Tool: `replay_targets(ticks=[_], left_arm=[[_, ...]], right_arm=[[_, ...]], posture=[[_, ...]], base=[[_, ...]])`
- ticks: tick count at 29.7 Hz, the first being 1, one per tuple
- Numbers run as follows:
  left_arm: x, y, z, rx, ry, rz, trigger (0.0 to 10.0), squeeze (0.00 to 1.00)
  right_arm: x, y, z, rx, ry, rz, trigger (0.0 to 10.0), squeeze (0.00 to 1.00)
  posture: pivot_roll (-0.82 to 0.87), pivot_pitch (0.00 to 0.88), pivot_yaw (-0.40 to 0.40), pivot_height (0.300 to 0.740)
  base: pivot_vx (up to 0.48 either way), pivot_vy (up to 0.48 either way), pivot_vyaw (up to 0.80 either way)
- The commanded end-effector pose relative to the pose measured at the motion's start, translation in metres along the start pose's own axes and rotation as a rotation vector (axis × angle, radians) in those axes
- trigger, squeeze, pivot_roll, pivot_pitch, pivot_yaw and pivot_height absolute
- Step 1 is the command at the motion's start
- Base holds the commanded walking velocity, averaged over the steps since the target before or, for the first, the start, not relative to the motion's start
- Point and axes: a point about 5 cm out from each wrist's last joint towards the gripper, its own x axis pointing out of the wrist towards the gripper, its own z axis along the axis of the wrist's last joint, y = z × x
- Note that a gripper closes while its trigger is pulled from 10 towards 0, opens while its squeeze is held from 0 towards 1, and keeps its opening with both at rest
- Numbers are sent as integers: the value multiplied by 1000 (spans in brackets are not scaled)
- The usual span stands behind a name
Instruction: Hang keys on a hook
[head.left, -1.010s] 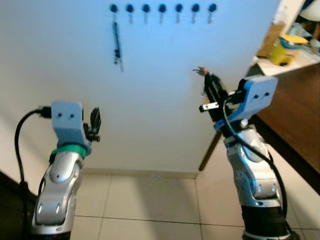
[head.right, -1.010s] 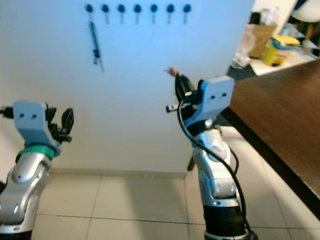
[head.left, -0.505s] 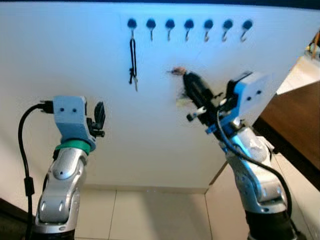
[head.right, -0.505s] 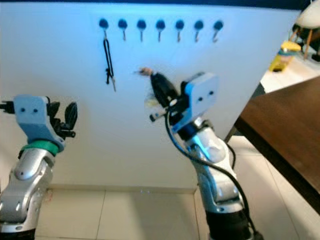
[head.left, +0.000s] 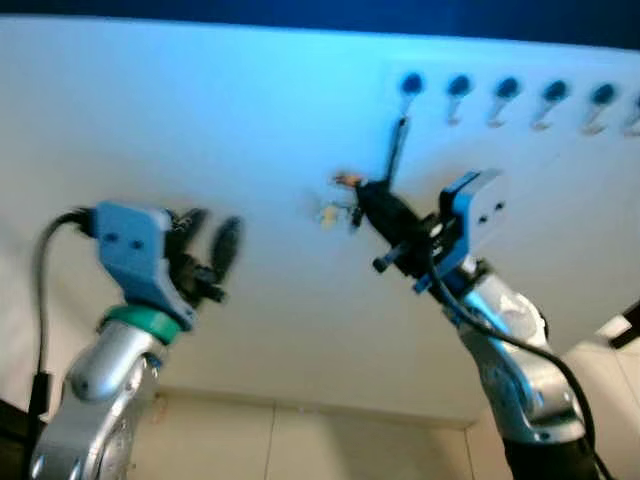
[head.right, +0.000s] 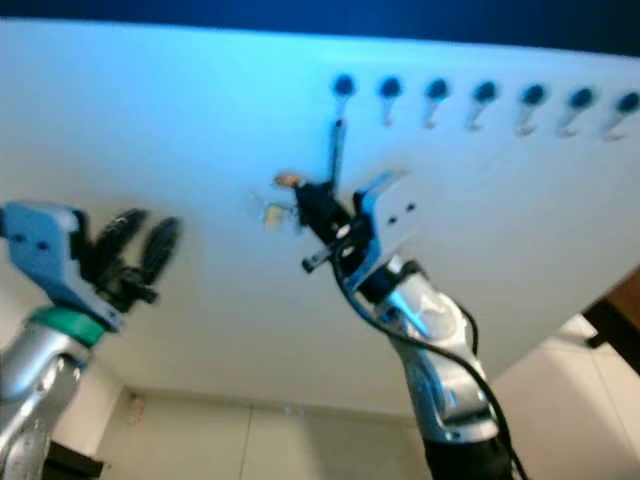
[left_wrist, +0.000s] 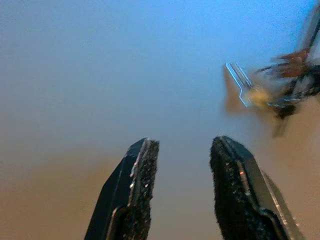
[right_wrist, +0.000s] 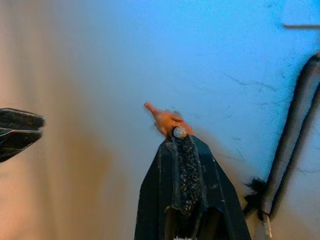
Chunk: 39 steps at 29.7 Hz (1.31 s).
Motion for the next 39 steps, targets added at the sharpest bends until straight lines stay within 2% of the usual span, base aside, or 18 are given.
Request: replay_targets(ticks=[1, 6, 12, 13, 16, 18, 20, 23, 30, 39], left_arm=[[-6, -16, 5, -82, -2, -119, 10000, 0], [-4, -26, 12, -78, -25, -173, 10000, 0], [13, -28, 13, -33, -25, -166, 10000, 0], [17, -30, 15, -36, -34, -183, 10000, 0], [19, -31, 17, -38, -40, -195, 10000, 0], [26, -34, 23, -32, -54, -227, 10000, 0], [27, -35, 24, -30, -56, -230, 10000, 0], [34, -35, 27, -34, -73, -226, 10000, 0], [40, -37, 29, -34, -85, -224, 10000, 0], [45, -39, 31, -38, -95, -222, 10000, 0]], right_arm=[[0, -1, 9, -34, -24, 2, 10000, 0], [0, -5, 17, -67, -49, -42, 10000, 0], [-5, -7, 19, -158, -54, -114, 10000, 0], [-6, -12, 22, -188, -67, -167, 10000, 0], [-7, -15, 24, -209, -76, -204, 10000, 0], [-7, -29, 34, -247, -116, -319, 10000, 0], [-7, -31, 35, -253, -122, -336, 10000, 0], [-7, -40, 49, -315, -177, -421, 10000, 0], [-6, -46, 58, -355, -203, -458, 10000, 0], [7, -51, 61, -384, -212, -421, 10000, 0]], posture=[[-105, 0, 81, 740], [-107, 3, 80, 740], [-123, 10, 95, 740], [-128, 14, 102, 740], [-128, 15, 104, 740], [-130, 25, 115, 740], [-130, 25, 115, 740], [-132, 32, 125, 740], [-134, 35, 126, 740], [-123, 31, 117, 740]], base=[[0, 0, 0], [0, 0, 0], [0, 0, 0], [0, 0, 0], [0, 0, 0], [0, 0, 0], [0, 0, 0], [0, 0, 0], [0, 0, 0], [0, 0, 0]])
